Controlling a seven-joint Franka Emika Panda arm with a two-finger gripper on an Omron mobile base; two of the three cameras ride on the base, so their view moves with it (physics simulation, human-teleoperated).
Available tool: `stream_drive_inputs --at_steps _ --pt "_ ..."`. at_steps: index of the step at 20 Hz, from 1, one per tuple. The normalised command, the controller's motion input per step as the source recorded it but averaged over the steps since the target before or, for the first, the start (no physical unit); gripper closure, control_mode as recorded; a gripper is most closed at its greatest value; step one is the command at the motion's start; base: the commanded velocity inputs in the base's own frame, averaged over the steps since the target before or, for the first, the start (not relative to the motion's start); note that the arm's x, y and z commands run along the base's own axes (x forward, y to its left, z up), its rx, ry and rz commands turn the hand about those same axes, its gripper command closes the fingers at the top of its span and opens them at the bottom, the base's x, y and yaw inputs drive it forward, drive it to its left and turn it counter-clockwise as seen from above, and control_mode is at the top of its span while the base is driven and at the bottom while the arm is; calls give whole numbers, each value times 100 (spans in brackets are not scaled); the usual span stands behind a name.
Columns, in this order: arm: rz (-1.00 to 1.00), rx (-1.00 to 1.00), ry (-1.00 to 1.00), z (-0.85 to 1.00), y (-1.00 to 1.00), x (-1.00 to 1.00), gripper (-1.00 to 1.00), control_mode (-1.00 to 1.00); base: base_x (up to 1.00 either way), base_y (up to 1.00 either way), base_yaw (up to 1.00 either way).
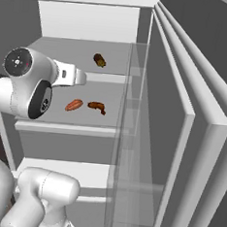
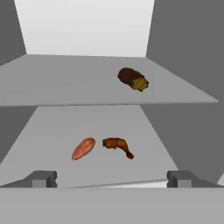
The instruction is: Place one sweet potato and one chicken drumstick in each tupperware on the nearby counter, to pack two identical lunches.
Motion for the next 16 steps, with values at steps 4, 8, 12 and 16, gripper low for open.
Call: stream_drive_inputs --at_steps 4,8,12,16 --pt "0 0 0 49 0 50 -100 -100 0 0 0" --pt "0 0 0 9 0 46 -100 -100 0 0 0" --pt "0 0 0 -4 0 55 -100 -100 0 0 0" --pt "0 0 0 -19 -3 61 -100 -100 0 0 0"
